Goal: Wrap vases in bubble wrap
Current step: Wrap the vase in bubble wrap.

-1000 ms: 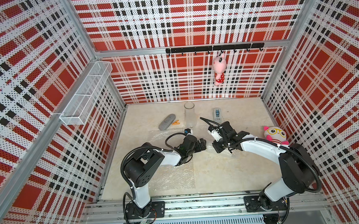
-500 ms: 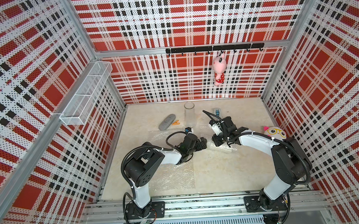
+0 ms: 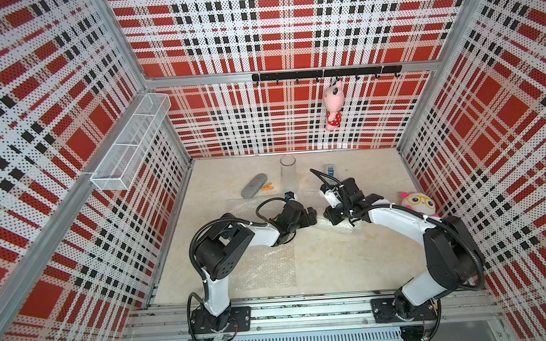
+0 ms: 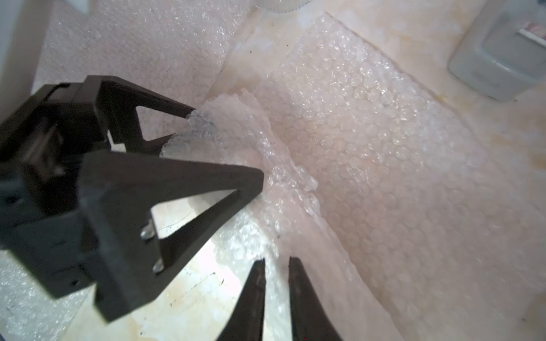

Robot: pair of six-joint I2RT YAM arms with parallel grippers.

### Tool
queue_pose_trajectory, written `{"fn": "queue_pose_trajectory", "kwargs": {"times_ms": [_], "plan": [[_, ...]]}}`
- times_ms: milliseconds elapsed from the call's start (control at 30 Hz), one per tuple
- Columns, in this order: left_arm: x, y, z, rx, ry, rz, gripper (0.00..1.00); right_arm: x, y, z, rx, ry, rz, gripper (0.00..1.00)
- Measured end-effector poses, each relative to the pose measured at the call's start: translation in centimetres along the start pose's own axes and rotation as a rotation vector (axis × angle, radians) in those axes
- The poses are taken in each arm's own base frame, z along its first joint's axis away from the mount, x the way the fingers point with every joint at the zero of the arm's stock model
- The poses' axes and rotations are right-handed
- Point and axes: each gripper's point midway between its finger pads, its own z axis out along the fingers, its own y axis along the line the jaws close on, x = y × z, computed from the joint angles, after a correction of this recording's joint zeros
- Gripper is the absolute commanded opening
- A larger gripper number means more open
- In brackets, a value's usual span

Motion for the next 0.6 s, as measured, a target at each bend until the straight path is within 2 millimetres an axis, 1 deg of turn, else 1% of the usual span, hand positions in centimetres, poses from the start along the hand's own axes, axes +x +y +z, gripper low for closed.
{"fn": "queue_pose_trajectory", "kwargs": {"times_ms": [67, 133, 167, 233, 267, 300, 367, 433, 500, 600], "plan": [[0.0, 0.0, 0.0, -0.001, 0.0, 0.001, 1.0, -0.5, 0.3, -1.2, 0.016, -0.024, -0.026, 0.32], [0.0, 0.1, 0.0, -0.001, 0.0, 0.001, 1.0, -1.1, 1.0, -2.2, 0.039, -0.051, -0.071, 0.44], [0.0, 0.1, 0.0, -0.001, 0.0, 0.001, 1.0, -1.4, 1.4, -2.7, 0.051, -0.065, -0.104, 0.53], [0.0, 0.1, 0.0, -0.001, 0.0, 0.002, 1.0, -1.6, 2.3, -3.3, 0.08, -0.085, -0.17, 0.76], [0.0, 0.1, 0.0, -0.001, 0.0, 0.002, 1.0, -1.4, 2.5, -3.5, 0.092, -0.084, -0.2, 0.86], [0.0, 0.1, 0.0, -0.001, 0.0, 0.003, 1.0, -1.1, 2.6, -3.5, 0.108, -0.079, -0.23, 0.92], [-0.1, 0.2, 0.1, -0.003, -0.001, 0.004, 1.0, -0.3, 1.9, -3.4, 0.151, -0.059, -0.274, 0.97], [-0.1, 0.2, 0.1, -0.002, -0.001, 0.006, 1.0, 0.7, 1.1, -3.3, 0.18, -0.043, -0.303, 0.99], [-0.2, 0.2, 0.1, 0.0, 0.002, 0.013, 1.0, 1.8, 0.6, -3.1, 0.19, -0.023, -0.328, 0.99], [-0.2, 0.3, 0.1, 0.002, 0.004, 0.018, 1.0, 2.5, 0.2, -2.7, 0.195, 0.001, -0.351, 0.98]]}}
